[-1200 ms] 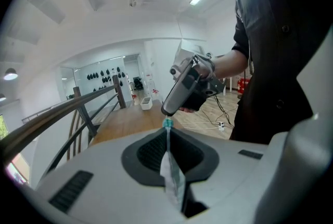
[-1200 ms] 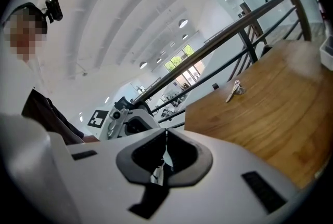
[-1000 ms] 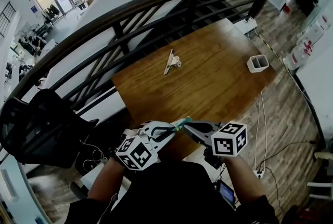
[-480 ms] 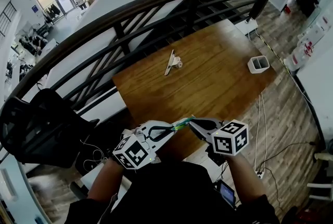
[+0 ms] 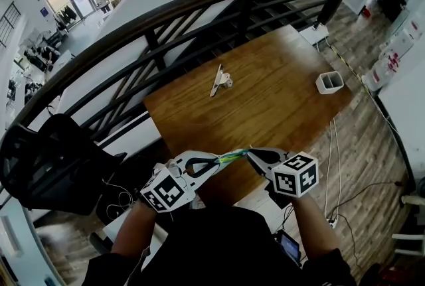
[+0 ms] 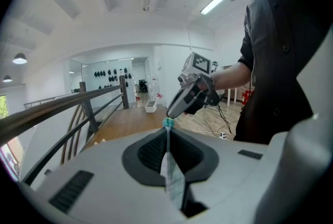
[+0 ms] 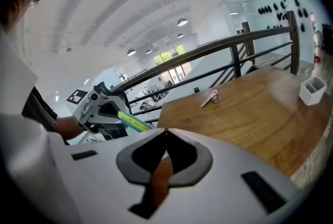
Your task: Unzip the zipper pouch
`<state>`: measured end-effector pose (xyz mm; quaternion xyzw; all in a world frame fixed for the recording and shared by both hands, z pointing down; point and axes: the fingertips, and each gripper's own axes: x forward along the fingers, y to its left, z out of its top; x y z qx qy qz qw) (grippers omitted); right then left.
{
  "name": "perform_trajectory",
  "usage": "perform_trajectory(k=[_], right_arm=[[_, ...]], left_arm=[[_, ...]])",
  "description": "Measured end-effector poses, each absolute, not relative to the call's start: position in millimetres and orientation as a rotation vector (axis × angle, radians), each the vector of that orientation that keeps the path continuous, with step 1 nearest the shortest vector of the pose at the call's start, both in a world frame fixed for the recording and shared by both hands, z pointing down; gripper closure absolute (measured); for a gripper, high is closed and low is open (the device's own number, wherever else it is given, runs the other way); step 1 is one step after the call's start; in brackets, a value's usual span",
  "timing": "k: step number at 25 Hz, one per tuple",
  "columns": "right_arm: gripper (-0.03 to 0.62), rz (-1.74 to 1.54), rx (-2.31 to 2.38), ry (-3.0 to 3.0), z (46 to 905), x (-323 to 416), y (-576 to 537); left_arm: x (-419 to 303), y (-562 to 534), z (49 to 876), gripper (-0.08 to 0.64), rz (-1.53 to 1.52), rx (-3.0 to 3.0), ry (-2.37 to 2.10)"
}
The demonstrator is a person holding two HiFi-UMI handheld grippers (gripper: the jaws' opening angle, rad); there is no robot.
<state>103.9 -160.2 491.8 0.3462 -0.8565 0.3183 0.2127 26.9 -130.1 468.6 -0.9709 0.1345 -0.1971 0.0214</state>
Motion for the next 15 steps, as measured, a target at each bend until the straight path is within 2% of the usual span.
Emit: perform_trajectory(k=[15], right_arm=[[0.592,0.81,1.053,-2.318,497.2,129.9,-172.8]], left_arm=[[15.2,-141.8,457.6,0.537,-0.5,-3.077,0.491]])
